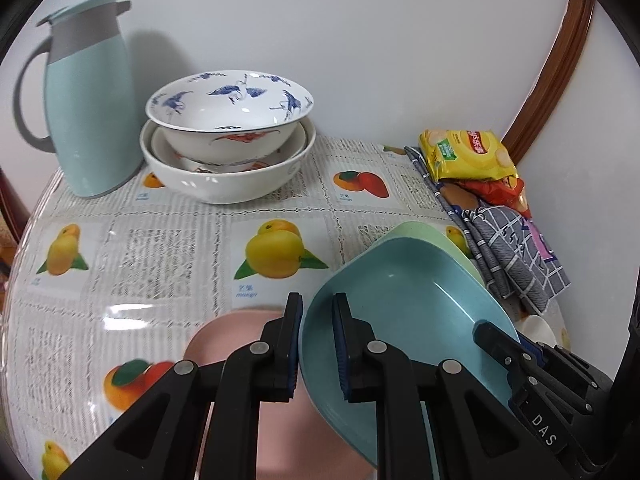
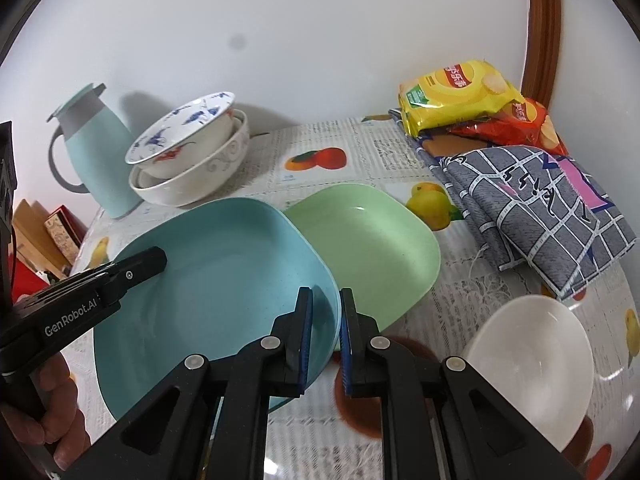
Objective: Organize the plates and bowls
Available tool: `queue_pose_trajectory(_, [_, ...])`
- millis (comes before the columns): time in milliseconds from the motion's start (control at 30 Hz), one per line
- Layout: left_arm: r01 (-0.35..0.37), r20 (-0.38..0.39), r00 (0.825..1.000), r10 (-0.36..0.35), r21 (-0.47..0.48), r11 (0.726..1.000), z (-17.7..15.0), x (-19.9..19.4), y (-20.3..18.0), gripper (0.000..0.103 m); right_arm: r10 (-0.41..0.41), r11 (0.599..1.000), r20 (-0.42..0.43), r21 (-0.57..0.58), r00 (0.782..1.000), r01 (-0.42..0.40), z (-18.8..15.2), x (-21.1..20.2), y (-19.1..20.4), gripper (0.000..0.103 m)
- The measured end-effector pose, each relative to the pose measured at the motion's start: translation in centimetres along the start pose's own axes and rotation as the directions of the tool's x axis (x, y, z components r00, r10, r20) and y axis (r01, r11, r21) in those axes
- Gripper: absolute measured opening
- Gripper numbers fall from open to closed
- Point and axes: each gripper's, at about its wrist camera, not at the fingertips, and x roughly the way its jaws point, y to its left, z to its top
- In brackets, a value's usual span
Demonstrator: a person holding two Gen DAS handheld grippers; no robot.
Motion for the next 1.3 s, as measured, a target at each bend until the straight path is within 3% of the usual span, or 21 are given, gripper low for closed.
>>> queue_pose_trajectory(533, [0.019,0.007,1.000,-0.019,-0.035,0.999,-4.2,-4.7,1.8,0.015,0.001,1.000,0.017,-0.004,1.000,-0.001,-3.8,-5.2,2.8,0.013])
queue_pose_trajectory(1000, [0.019,-0.048,0.999,-0.022,-0.059,0.998,-7.3,-3.9,4.5,0.015,-0.005,1.000,-0.041,0.013,0.999,0.005,-7.2,-4.4,4.4,0.013])
queue_pose_trajectory(1300, [0.012,-0.059,0.998,-0.016,-0.063,0.998,-7.1,-2.7,5.9,0.016,-0.019,1.000,-0.073,0.004,0.997,0.020,-7.5,-2.8,5.8,0.013])
